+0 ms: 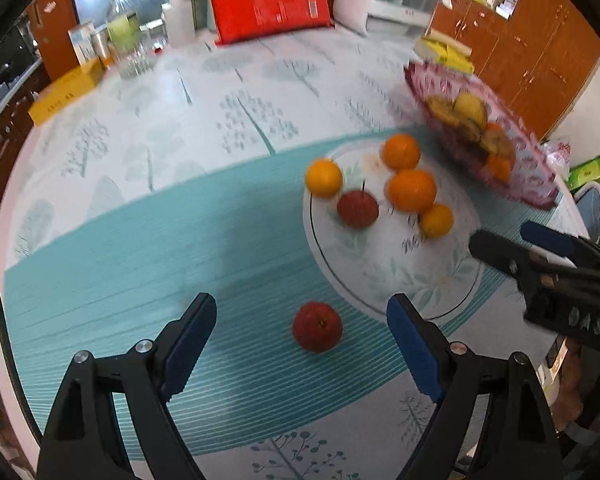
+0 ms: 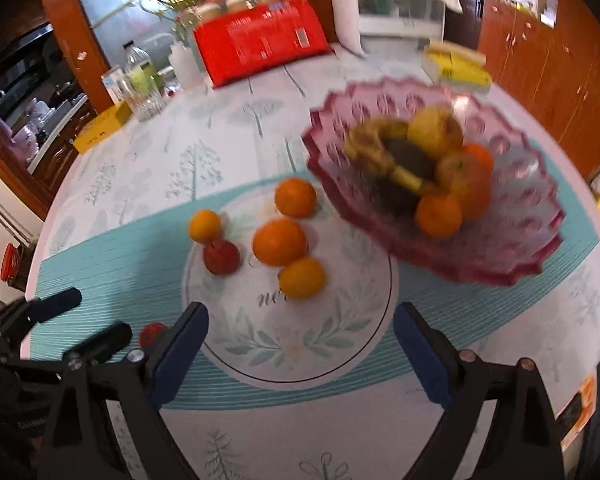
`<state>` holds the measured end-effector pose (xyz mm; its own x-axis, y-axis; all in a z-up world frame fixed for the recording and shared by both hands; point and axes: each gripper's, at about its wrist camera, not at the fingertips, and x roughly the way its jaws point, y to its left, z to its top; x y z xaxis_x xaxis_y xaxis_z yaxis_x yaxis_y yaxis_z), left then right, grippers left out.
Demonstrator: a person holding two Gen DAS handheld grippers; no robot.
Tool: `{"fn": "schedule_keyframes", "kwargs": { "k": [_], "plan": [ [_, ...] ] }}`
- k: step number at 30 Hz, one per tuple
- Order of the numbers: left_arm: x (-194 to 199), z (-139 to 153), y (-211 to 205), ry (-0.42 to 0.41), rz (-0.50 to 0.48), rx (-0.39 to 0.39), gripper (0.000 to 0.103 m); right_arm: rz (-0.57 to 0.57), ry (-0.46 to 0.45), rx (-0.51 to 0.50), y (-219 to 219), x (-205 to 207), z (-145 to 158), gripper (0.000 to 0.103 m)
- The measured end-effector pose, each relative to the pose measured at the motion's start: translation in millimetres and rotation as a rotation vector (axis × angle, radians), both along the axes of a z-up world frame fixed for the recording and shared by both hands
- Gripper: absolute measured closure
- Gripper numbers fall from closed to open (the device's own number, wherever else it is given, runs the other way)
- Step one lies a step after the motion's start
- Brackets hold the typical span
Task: Organize fruits
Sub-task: 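Grasp the small red apple with the left tool while the right tool grasps an orange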
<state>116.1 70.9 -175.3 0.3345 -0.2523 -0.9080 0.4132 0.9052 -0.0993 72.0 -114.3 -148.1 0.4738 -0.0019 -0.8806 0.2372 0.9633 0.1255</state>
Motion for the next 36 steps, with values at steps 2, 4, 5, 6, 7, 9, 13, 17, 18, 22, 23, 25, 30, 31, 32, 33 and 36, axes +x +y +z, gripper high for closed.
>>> {"fn": "schedule_keyframes", "kwargs": {
  "k": [2, 4, 5, 6, 7, 9, 13, 17, 18, 22, 23, 25, 30, 31, 32, 33, 36],
  "plan": [
    [-1, -12, -3, 0.017, 0.0, -0.001, 0.019, -0.001, 0.015, 0.019, -2, 5, -14, 0.032],
    [-3, -20, -5, 0.03, -0.002, -0.009, 0.024, -0.005, 0.033, 0.042, -4, 11, -27, 0.041],
    [-3, -24, -6, 0.036, -0.001, -0.015, 0.027, -0.003, 0.038, 0.045, -4, 13, -33, 0.045],
    [-2, -27, -7, 0.039, 0.001, -0.017, 0.027, -0.002, 0.041, 0.041, -3, 15, -36, 0.046],
    [-2, -29, -8, 0.041, 0.005, -0.018, 0.027, 0.0, 0.037, 0.037, -3, 17, -39, 0.046],
    [0, -32, -8, 0.043, 0.014, -0.023, 0.03, 0.003, 0.024, 0.03, -2, 19, -42, 0.046],
    [0, -38, -8, 0.052, 0.038, -0.028, 0.036, 0.006, 0.023, 0.041, -5, 24, -45, 0.046],
    [0, -42, -7, 0.053, 0.063, -0.023, 0.043, 0.012, 0.021, 0.042, -9, 29, -49, 0.046],
    [0, -42, -8, 0.047, 0.065, -0.02, 0.047, 0.016, 0.025, 0.043, -10, 30, -51, 0.046],
    [0, -42, -10, 0.037, 0.069, -0.019, 0.062, 0.036, 0.018, 0.029, -8, 35, -53, 0.046],
    [0, -42, -10, 0.037, 0.072, -0.02, 0.069, 0.041, 0.012, 0.021, -7, 36, -53, 0.046],
    [0, -42, -9, 0.041, 0.076, -0.028, 0.071, 0.052, 0.0, 0.017, -5, 37, -53, 0.051],
    [-3, -41, -9, 0.04, 0.079, -0.029, 0.072, 0.081, -0.016, -0.003, 1, 38, -53, 0.066],
    [-5, -41, -9, 0.04, 0.079, -0.029, 0.072, 0.083, -0.018, -0.006, 1, 37, -53, 0.066],
    [-5, -40, -9, 0.039, 0.08, -0.029, 0.072, 0.084, -0.019, -0.007, 1, 36, -53, 0.066],
    [-6, -40, -9, 0.037, 0.081, -0.029, 0.072, 0.084, -0.019, -0.005, 2, 35, -53, 0.066],
    [-8, -36, -9, 0.03, 0.079, -0.03, 0.072, 0.087, -0.014, 0.013, 1, 30, -52, 0.066]
  ]
}}
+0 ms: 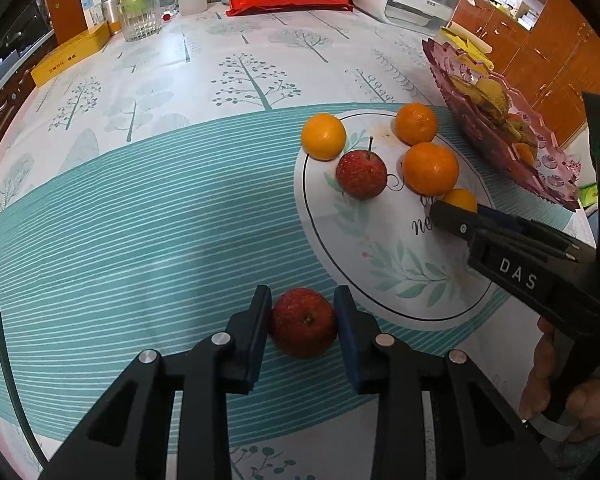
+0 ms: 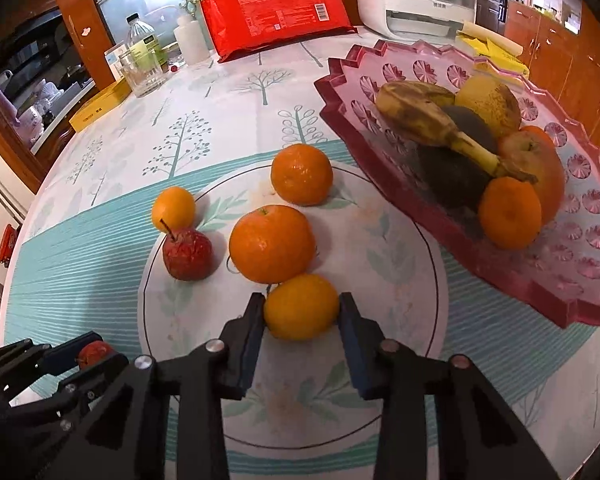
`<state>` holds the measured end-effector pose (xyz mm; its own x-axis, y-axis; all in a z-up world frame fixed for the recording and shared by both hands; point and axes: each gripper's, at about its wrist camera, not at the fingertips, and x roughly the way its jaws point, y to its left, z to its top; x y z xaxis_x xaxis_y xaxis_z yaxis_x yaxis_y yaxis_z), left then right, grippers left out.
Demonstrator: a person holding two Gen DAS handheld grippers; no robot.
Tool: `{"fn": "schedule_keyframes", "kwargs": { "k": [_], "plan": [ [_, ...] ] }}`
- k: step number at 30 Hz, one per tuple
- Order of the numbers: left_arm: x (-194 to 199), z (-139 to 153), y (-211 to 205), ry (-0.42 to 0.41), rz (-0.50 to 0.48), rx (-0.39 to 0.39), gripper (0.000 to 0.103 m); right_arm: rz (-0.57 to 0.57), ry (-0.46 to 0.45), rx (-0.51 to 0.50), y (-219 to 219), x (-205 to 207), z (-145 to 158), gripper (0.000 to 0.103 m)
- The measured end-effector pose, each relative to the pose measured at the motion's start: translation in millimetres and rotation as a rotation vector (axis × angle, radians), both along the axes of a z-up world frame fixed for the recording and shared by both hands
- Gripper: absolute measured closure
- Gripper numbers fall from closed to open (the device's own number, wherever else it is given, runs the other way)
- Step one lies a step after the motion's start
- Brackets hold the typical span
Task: Organize fruits
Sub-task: 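Grasp the small red apple with the left tool while the right tool grasps an orange, then carry the red apple and orange into the pink bowl and open both tools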
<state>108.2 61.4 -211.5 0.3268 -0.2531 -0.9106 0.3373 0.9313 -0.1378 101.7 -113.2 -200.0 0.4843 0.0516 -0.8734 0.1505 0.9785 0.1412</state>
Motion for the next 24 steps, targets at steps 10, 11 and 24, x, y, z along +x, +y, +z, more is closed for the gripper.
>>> {"fn": "schedule_keyframes", "kwargs": {
  "k": [10, 11, 24],
  "plan": [
    [-8, 33, -11, -0.049, -0.03, -0.011, 0.072, 0.016, -0.024, 0.045, 0, -24, 25, 0.066],
    [-8, 40, -14, -0.059, -0.037, -0.017, 0.072, 0.015, -0.029, 0.046, -1, -27, 29, 0.066],
    [-14, 129, -73, -0.212, -0.148, -0.086, 0.072, -0.023, -0.177, 0.003, -46, -65, 120, 0.066]
  ]
}}
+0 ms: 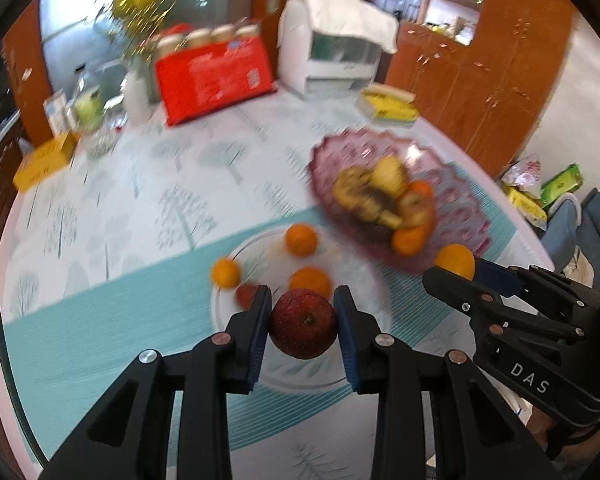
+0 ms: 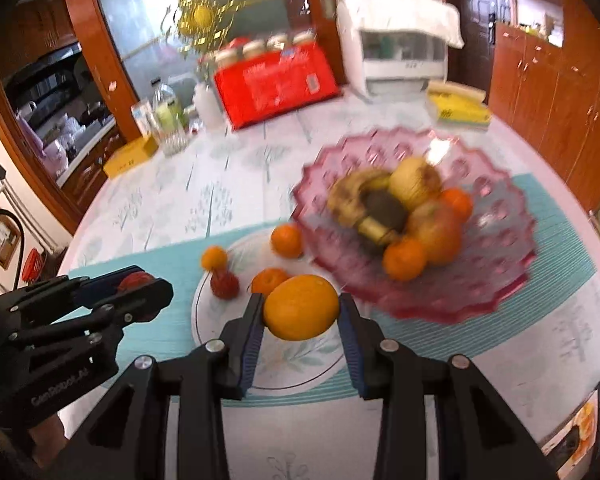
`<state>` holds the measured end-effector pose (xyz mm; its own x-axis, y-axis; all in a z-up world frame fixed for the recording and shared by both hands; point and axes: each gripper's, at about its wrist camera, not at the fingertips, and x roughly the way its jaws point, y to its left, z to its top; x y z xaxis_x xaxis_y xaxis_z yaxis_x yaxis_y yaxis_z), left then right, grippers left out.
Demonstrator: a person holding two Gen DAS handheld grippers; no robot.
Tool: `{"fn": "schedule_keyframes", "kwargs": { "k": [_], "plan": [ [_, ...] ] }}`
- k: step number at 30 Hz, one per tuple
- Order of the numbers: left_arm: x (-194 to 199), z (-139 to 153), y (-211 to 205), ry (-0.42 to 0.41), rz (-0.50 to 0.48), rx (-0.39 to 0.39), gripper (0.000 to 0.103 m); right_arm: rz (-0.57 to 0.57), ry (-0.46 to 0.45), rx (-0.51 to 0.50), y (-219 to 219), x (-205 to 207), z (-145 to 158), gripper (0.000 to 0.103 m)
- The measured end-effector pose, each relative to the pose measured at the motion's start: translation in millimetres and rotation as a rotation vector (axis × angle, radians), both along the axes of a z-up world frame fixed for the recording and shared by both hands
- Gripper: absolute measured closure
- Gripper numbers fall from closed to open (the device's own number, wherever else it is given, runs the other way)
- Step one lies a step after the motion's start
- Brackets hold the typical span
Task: Organize fruits
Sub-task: 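Carry the red apple and orange into the pink bowl and open both tools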
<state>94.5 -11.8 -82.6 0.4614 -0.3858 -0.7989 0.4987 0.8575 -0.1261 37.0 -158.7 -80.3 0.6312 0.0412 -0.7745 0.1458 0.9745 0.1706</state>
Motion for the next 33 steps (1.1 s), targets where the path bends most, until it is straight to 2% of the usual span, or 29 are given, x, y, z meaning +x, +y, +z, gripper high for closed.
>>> {"fn": "schedule_keyframes", "kwargs": {
  "k": [4, 9, 20, 27, 33],
  "plan": [
    [-2, 26, -26, -0.042, -0.029, -0.015, 0.072, -0.018, -0.036, -0.018, -23, -6, 23, 0.066],
    [0, 43, -57, -0.067, -0.04, -0.03, 0.072, -0.035, -0.063, -0.034, -54, -7, 41, 0.066],
    [46, 52, -132, -0.056, 0.018, 0.022, 0.072, -0.005, -0.081, -0.057, -123, 29, 53, 0.066],
    [82, 30, -179, -0.03, 0.077, 0.106, 0.072, 0.042, -0.054, -0.062, -165, 72, 37, 0.066],
    [106, -14, -197, 0.084, 0.124, 0.17, 0.072, 0.076, 0.044, -0.025, -185, 98, -2, 0.066]
  ]
}}
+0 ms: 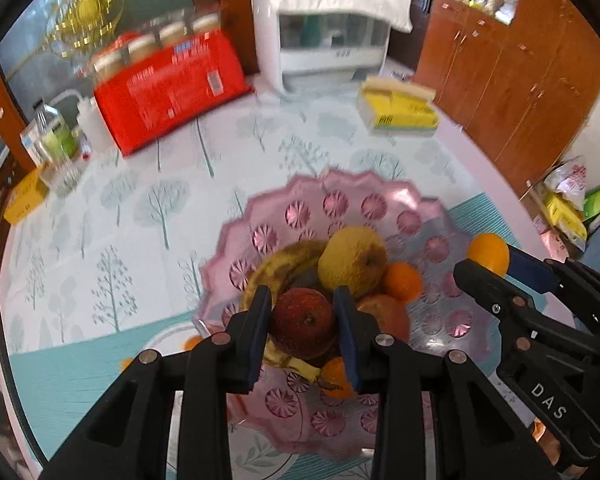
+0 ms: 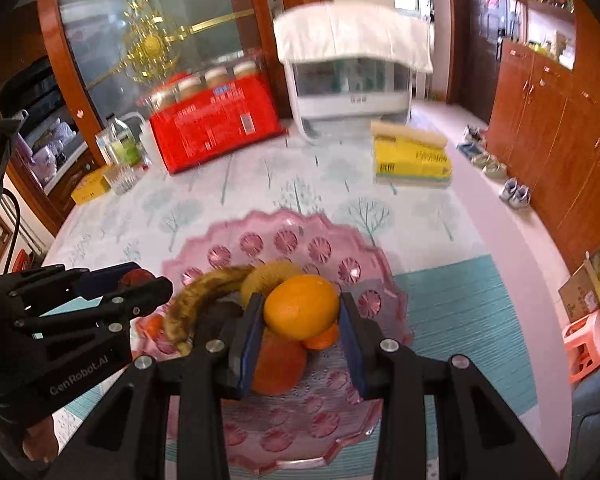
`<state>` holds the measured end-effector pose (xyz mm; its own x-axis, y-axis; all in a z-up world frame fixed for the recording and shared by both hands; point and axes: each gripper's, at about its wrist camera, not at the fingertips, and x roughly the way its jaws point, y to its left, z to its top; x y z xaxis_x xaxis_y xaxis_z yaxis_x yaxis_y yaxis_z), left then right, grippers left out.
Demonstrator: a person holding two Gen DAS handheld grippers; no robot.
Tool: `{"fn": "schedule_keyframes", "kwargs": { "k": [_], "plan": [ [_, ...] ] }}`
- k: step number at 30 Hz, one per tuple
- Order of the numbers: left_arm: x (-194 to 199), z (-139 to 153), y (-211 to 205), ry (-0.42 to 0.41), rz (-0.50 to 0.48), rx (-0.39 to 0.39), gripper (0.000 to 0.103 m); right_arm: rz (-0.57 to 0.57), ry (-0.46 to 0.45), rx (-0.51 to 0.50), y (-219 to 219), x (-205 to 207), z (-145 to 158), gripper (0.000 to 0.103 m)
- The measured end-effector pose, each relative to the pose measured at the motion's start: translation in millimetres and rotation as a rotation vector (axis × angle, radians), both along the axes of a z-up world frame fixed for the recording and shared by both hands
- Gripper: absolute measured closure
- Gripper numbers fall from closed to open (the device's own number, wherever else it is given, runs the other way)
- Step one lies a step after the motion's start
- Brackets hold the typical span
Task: Organize fruits
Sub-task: 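Carry the red apple and orange into the pink bowl and open both tools, then withdraw both tools from the bowl toward the plate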
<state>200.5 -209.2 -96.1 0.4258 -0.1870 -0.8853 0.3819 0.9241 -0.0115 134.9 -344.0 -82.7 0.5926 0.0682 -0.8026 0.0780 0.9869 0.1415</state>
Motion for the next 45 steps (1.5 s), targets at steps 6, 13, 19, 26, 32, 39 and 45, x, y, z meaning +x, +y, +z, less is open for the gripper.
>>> {"fn": "schedule_keyframes", "kwargs": {
  "k": [6, 13, 19, 26, 32, 39, 45],
  "plan": [
    [5, -31, -13, 0.059, 0.009, 0.057, 0.072, 0.032, 0.086, 0.013, -3, 8, -35, 0.066],
    [5, -45, -19, 0.078, 0.004, 0.1, 0.072, 0.041, 0.149, 0.022, -8, 13, -58, 0.066],
    [4, -45, -17, 0.067, 0.01, 0.12, 0.054, 0.054, 0.174, 0.02, -4, 15, -65, 0.065],
    [-2, -35, -11, 0.018, 0.029, 0.131, 0.029, 0.063, 0.164, 0.014, 0, 10, -64, 0.053],
    [-7, -31, -2, 0.017, 0.046, 0.121, 0.027, 0.054, 0.156, 0.016, 1, 8, -59, 0.05],
    [-14, -24, 5, 0.01, 0.059, 0.112, 0.026, 0.041, 0.155, 0.023, -1, 3, -55, 0.05],
    [-24, -20, 12, 0.01, 0.068, 0.101, 0.026, 0.031, 0.155, 0.035, -2, -3, -51, 0.05]
  ]
}}
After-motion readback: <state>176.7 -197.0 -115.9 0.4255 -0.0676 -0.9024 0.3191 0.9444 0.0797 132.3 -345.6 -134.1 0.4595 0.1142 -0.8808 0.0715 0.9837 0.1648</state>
